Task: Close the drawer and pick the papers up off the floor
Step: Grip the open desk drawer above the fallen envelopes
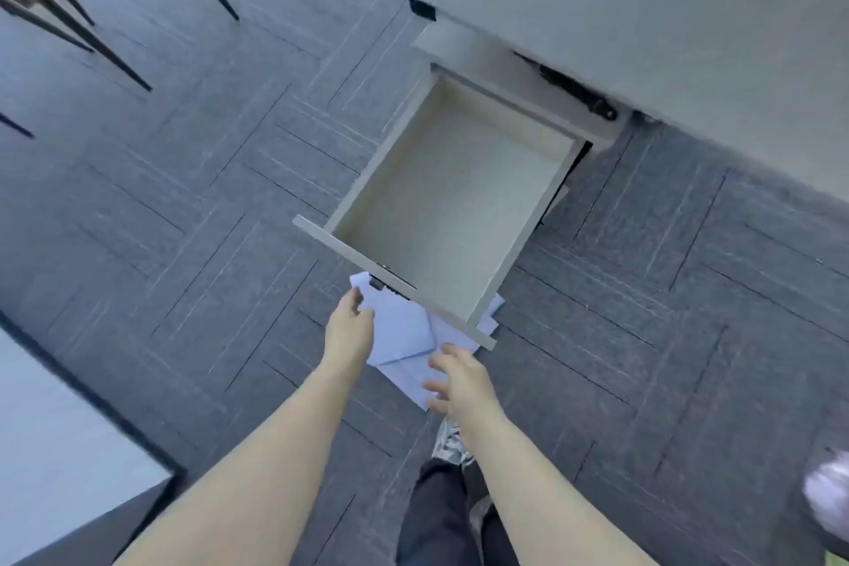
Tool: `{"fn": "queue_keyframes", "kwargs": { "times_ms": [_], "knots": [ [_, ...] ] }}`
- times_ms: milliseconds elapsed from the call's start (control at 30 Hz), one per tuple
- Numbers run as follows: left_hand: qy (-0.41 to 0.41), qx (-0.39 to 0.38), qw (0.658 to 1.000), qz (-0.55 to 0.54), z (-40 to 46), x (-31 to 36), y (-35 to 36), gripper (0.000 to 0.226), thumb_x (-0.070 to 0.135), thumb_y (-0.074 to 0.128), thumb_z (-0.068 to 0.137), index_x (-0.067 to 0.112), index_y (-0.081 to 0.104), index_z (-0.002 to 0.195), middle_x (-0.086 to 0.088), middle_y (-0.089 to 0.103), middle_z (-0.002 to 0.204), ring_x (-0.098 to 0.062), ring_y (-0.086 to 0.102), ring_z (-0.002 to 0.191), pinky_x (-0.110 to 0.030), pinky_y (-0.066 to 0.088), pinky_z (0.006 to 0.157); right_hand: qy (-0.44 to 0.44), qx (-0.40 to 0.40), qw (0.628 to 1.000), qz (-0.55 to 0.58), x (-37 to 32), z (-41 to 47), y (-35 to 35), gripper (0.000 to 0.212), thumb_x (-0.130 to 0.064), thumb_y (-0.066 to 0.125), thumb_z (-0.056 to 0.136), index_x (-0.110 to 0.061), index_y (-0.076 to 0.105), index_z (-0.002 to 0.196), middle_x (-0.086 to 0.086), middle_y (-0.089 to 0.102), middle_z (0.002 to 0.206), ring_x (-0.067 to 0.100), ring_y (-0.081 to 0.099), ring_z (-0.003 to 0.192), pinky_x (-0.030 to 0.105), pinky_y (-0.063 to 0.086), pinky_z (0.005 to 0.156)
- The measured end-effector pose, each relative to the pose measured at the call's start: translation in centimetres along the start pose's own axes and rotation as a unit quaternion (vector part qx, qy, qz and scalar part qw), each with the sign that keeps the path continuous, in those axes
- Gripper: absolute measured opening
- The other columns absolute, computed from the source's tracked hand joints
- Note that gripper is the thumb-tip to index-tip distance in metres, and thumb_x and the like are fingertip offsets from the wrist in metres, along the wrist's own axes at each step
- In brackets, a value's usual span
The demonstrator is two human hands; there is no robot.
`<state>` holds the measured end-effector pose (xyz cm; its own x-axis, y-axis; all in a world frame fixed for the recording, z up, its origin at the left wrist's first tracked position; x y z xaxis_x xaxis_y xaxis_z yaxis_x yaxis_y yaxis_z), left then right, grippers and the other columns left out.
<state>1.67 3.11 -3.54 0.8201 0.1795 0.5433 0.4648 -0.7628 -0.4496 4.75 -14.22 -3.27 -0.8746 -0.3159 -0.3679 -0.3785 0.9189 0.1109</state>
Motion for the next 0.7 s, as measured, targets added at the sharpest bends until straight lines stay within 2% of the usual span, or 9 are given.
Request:
{"fn": "queue_keyframes", "kwargs": {
  "times_ms": [67,133,200,233,333,400,467,600,700],
  "knots": [
    [0.008,0.002,1.0,-0.02,1.5,0.0,0.7,0.055,0.006,0.036,0.093,0.015,0.037,0.148,-0.003,0.045,0.15,-0.021,0.05,0.124,-0.032,0.04,0.096,0.025,-0.013,0.994,0.107,0.3,1.4,0.7,0.029,-0.016,0.045,0.095,-0.025,0.045,0.123,0.005,0.053,0.123,0.025,0.06,0.098,0.044,0.051,0.09],
    [0.009,0.011,1.0,-0.016,3.0,-0.1,1.6,0.05,0.006,0.037,0.091,0.016,0.049,0.139,-0.006,0.06,0.131,-0.02,0.054,0.099,-0.029,0.039,0.082,0.025,0.005,0.984,0.178,0.1,2.5,0.5,0.029,-0.014,0.043,0.097,-0.019,0.047,0.126,0.005,0.055,0.127,0.027,0.061,0.106,0.047,0.05,0.096],
    [0.025,0.036,0.999,0.01,3.5,0.4,2.0,0.034,0.007,0.04,0.089,0.014,0.061,0.116,-0.007,0.066,0.1,-0.023,0.052,0.081,-0.03,0.039,0.07,0.015,0.016,0.976,0.216,-0.5,3.1,0.1,0.028,-0.012,0.042,0.097,-0.011,0.05,0.124,0.007,0.058,0.127,0.028,0.062,0.109,0.046,0.051,0.094],
    [0.037,0.05,0.998,0.024,3.6,0.8,2.2,0.026,0.009,0.042,0.089,0.015,0.062,0.104,-0.006,0.064,0.092,-0.026,0.053,0.078,-0.032,0.041,0.069,0.011,0.015,0.974,0.226,-0.9,3.3,-0.1,0.025,-0.01,0.041,0.098,-0.01,0.052,0.12,0.008,0.059,0.125,0.028,0.062,0.109,0.046,0.051,0.094],
    [0.069,0.084,0.993,0.05,3.9,2.8,3.0,0.02,0.016,0.048,0.091,0.013,0.066,0.099,-0.002,0.064,0.086,-0.027,0.055,0.083,-0.034,0.043,0.069,-0.006,0.011,0.974,0.227,-2.6,3.9,-0.9,0.02,-0.007,0.039,0.097,-0.014,0.057,0.101,0.009,0.061,0.12,0.026,0.064,0.105,0.046,0.052,0.091],
    [0.086,0.098,0.989,0.067,4.6,4.6,3.9,0.02,0.02,0.048,0.092,0.011,0.065,0.093,-0.005,0.065,0.083,-0.028,0.054,0.081,-0.031,0.038,0.06,-0.015,0.006,0.972,0.233,-4.2,4.8,-1.6,0.02,-0.007,0.04,0.097,-0.016,0.059,0.097,0.01,0.061,0.12,0.023,0.065,0.099,0.042,0.053,0.083],
    [0.1,0.111,0.985,0.084,5.8,6.5,5.1,0.021,0.02,0.046,0.092,0.008,0.063,0.088,-0.008,0.065,0.078,-0.03,0.053,0.08,-0.031,0.033,0.053,-0.027,0.006,0.971,0.237,-6.3,5.8,-2.7,0.02,-0.008,0.041,0.097,-0.014,0.059,0.103,0.011,0.06,0.122,0.023,0.065,0.098,0.04,0.054,0.078],
    [0.121,0.123,0.98,0.098,8.1,11.0,7.9,0.024,0.023,0.048,0.094,0.012,0.068,0.102,-0.013,0.073,0.098,-0.032,0.057,0.084,-0.032,0.036,0.068,-0.044,0.008,0.971,0.234,-11.0,7.8,-5.1,0.033,-0.008,0.042,0.096,-0.006,0.052,0.127,0.012,0.06,0.129,0.027,0.065,0.105,0.039,0.055,0.077],
    [0.142,0.133,0.972,0.132,9.9,14.5,9.9,0.027,0.024,0.049,0.094,0.012,0.068,0.109,-0.017,0.073,0.103,-0.039,0.061,0.096,-0.034,0.038,0.07,-0.057,0.008,0.973,0.224,-14.6,9.3,-6.9,0.034,-0.007,0.041,0.095,-0.009,0.056,0.125,0.01,0.062,0.128,0.026,0.066,0.106,0.039,0.055,0.082]
  ]
}}
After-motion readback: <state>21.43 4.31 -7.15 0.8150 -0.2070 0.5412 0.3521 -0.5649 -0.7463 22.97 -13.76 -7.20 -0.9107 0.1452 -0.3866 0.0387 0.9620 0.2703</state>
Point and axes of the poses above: each hand's wrist, its own z-axis towards the middle knuckle, its own y-axis out of the palm, x = y × z, the point moved 5 cm from there along z, towards the middle knuckle
